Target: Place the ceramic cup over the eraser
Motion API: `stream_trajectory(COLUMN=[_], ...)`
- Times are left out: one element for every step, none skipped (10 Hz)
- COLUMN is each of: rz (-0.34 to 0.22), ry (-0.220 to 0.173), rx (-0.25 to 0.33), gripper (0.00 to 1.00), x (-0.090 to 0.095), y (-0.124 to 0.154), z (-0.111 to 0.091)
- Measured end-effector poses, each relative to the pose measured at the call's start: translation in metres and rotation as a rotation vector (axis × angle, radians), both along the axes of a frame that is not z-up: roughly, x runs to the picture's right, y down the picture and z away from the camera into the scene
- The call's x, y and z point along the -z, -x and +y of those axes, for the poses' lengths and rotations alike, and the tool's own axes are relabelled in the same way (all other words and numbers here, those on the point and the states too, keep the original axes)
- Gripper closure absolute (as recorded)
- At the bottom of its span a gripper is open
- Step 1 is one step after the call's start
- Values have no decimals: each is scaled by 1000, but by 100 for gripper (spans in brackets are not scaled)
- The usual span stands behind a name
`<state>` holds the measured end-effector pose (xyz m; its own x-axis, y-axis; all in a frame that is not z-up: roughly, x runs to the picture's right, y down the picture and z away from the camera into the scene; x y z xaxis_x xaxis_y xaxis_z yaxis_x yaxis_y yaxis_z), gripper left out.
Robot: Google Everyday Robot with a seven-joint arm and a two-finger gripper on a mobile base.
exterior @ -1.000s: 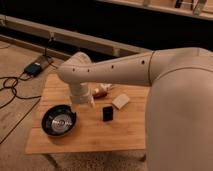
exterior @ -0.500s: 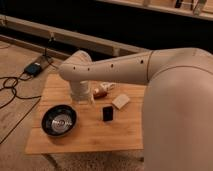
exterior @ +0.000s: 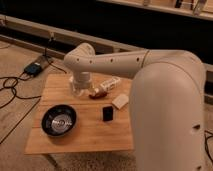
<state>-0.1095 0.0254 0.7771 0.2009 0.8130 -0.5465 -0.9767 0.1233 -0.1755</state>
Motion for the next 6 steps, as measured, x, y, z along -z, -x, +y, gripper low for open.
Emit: stream_trajectory(rz=[-18,-33,-58,-71,-88,-103], ry=[7,13,21,26,29,28], rx=[24,42,76,99,128,158], gripper=[35,35,35,35,35,35], x=[-13,-21,-34,-40,-49,-58], y=[-1,1,8,13,21,29], z=[-7,-12,-19,-24,-30,-38])
